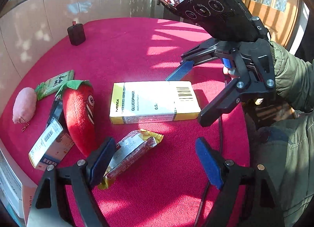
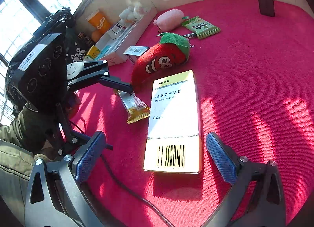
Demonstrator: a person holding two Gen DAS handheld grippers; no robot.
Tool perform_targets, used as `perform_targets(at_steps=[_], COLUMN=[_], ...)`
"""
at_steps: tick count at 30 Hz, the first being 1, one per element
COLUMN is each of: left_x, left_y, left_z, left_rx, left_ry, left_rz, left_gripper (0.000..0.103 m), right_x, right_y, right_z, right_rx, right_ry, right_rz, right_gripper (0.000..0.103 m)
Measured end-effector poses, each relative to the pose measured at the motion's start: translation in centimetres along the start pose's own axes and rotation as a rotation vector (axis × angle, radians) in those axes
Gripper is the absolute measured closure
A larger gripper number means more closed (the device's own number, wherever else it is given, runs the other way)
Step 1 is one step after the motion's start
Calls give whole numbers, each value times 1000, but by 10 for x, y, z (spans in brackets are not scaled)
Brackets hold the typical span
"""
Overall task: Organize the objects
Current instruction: 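Grasp the Glucophage box with the right gripper while the left grasps the wrapped snack bar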
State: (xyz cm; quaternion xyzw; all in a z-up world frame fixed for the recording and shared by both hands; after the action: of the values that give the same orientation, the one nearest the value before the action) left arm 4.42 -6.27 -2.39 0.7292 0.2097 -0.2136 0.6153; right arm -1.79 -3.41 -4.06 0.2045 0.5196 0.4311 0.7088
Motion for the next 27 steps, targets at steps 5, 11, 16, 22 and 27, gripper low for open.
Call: perform_targets(at_steps=[5, 11, 16, 22, 27], left_x=[12, 22, 8, 9, 13], left_y=[12, 26, -7, -20, -12], left_z=[1, 16, 14, 9, 14], left_rx=[-101, -171, -119, -52, -104], left_ry=[69, 146, 3, -92, 37], left_rz=[-61, -124, -3, 116, 48], left_gripper=[19, 19, 19, 26, 46], right_x=[-17, -18, -1, -1, -16], right_y=[-15, -26, -16, -14, -28], right_z=[2, 4, 4, 6, 5], right_rx=[144, 216, 314, 407, 423], right_ry=[123, 232, 215, 159, 214], right_rz=[54, 134, 101, 35, 70], right_gripper=[0, 1, 25, 25, 25])
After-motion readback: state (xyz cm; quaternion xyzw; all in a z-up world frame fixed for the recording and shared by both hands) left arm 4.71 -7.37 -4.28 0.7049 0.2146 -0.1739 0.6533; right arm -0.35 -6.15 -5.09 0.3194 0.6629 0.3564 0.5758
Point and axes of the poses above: each gripper's, at about its wrist camera, not at the fingertips, and y roughly against the way its jaws point, z to its left, x to its underside, the point moved 6 cm from there along -y, roughly the way its jaws point, and after that the axes turned 7 degrees about y, right-handed, at the moved point
